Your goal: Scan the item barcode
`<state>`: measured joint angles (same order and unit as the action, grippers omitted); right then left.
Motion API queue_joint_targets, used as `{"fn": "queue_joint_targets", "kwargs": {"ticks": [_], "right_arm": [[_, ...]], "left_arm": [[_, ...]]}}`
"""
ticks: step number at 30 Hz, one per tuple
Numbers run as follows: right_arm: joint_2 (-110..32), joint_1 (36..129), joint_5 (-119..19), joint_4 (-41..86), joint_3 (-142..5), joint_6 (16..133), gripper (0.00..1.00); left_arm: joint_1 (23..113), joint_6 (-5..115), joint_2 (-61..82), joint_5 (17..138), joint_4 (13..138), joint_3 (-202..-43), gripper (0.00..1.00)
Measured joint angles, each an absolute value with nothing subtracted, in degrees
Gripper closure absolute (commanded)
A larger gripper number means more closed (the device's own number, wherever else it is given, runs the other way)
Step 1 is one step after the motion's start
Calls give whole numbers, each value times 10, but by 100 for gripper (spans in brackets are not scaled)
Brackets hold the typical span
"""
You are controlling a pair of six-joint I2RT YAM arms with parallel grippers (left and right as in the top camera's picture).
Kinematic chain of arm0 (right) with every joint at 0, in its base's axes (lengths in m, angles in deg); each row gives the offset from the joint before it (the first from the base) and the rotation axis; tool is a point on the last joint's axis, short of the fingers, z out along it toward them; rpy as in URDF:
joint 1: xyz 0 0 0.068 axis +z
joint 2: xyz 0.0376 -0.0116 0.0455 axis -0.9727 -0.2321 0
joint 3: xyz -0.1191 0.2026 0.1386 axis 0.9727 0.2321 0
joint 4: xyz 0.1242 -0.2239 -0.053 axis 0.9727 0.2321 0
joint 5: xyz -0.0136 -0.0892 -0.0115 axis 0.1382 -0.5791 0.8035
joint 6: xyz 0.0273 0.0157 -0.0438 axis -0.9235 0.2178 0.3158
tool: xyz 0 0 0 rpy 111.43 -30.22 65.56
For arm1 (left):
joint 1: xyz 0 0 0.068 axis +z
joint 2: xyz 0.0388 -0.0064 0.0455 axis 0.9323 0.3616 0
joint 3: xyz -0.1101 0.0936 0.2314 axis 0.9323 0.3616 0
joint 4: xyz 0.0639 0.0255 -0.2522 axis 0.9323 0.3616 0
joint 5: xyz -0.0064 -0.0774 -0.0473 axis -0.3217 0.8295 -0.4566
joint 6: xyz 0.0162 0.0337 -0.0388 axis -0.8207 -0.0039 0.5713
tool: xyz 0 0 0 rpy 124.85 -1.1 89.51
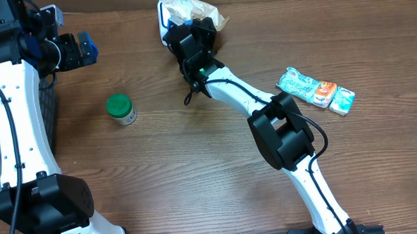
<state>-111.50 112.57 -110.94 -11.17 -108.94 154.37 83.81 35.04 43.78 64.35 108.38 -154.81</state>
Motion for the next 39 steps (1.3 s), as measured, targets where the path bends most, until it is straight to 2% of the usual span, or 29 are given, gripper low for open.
{"fn": "queue_joint_targets", "kwargs": {"ticks": [5,12,22,32,39], "right_arm": [[-1085,1126,-1105,-59,-1089,1506,96],[-938,1127,-1029,172,-1088,1374,96],[-714,1108,-681,454,-1089,1068,96],[-658,956,-463,650,-1088,915,96],[-658,852,-399,667,-1021,872,96]], "left_arm": [[838,350,438,644,1084,-1548,0],[838,350,438,644,1084,-1548,0],[838,350,438,643,1084,-1548,0],[838,350,438,644,1084,-1548,1],[838,350,438,644,1084,-1548,0]]}}
